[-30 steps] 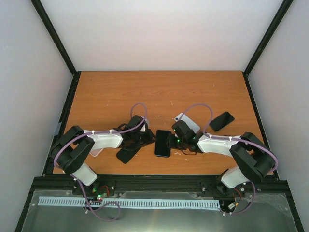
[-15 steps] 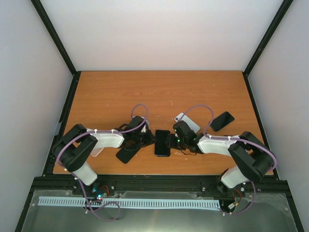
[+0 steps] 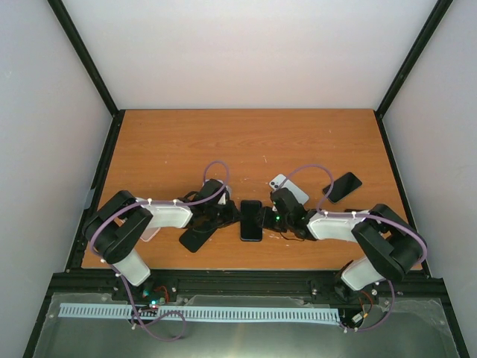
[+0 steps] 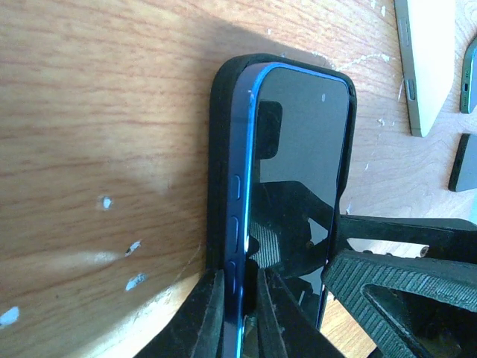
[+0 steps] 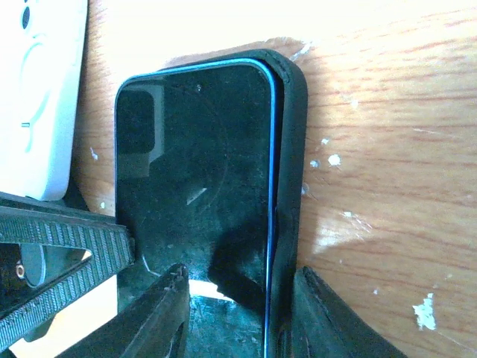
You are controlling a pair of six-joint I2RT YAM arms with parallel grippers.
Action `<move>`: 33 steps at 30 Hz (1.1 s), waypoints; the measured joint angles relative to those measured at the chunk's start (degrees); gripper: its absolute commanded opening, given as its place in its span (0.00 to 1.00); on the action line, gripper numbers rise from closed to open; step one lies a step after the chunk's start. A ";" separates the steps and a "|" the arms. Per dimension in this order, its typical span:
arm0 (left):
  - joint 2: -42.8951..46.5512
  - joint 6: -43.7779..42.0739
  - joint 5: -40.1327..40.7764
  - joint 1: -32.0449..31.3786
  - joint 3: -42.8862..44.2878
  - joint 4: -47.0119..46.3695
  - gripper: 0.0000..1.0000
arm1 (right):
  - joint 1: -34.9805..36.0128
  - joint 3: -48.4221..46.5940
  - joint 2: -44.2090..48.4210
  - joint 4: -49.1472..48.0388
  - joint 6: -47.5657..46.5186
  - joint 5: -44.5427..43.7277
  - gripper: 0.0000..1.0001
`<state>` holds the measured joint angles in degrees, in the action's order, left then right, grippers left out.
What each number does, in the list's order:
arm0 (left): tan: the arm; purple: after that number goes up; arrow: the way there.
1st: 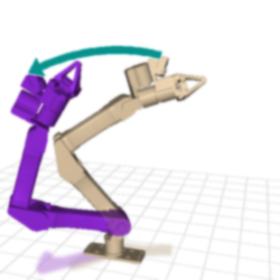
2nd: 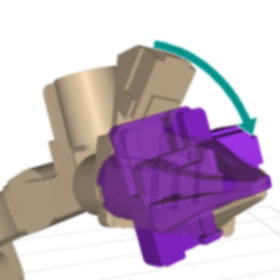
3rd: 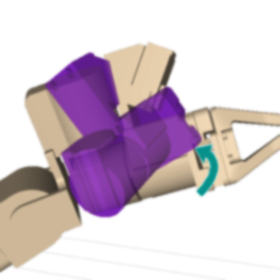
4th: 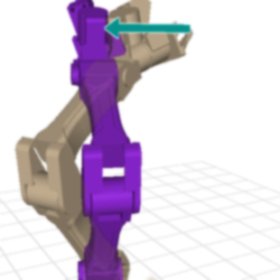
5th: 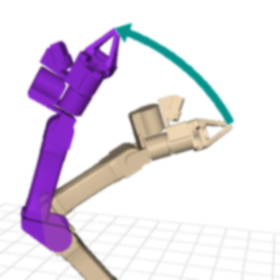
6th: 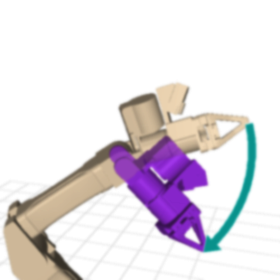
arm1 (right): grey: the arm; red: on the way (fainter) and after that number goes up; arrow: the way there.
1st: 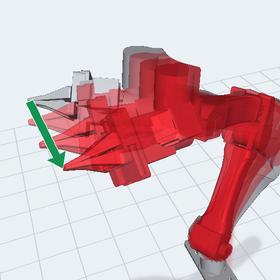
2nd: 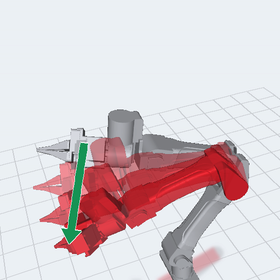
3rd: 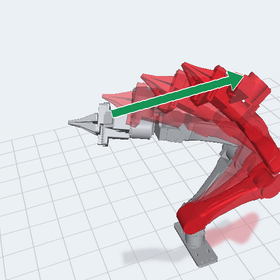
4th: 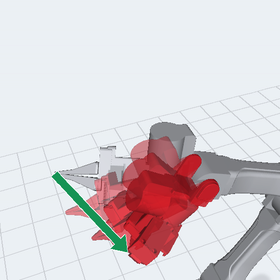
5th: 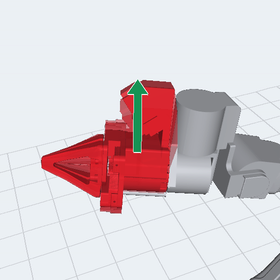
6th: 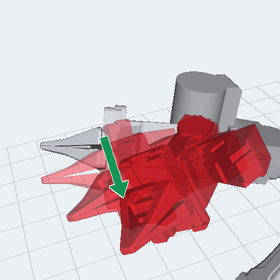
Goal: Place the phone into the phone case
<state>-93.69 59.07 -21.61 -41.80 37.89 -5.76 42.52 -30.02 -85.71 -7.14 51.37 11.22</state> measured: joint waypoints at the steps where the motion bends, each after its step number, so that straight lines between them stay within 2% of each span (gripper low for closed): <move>1: -0.02 0.11 -0.02 -0.02 0.00 0.00 0.13 | -0.07 0.35 0.15 -0.52 0.20 0.13 0.37; 9: -0.20 0.90 0.46 -0.52 -1.05 -1.42 0.22 | -0.17 3.63 1.95 -5.31 2.32 1.03 0.37; 23: 2.16 1.51 1.25 -0.72 -3.98 -3.28 0.25 | -1.36 6.78 4.79 -13.09 9.90 6.62 0.38; 33: 2.91 1.51 1.90 -0.70 -4.61 -3.28 0.29 | -2.01 7.26 1.62 -18.71 12.07 8.33 0.37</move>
<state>-90.78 60.58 -19.70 -42.50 33.28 -9.04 40.51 -22.76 -84.09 -25.85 63.44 19.55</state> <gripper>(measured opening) 0.287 0.373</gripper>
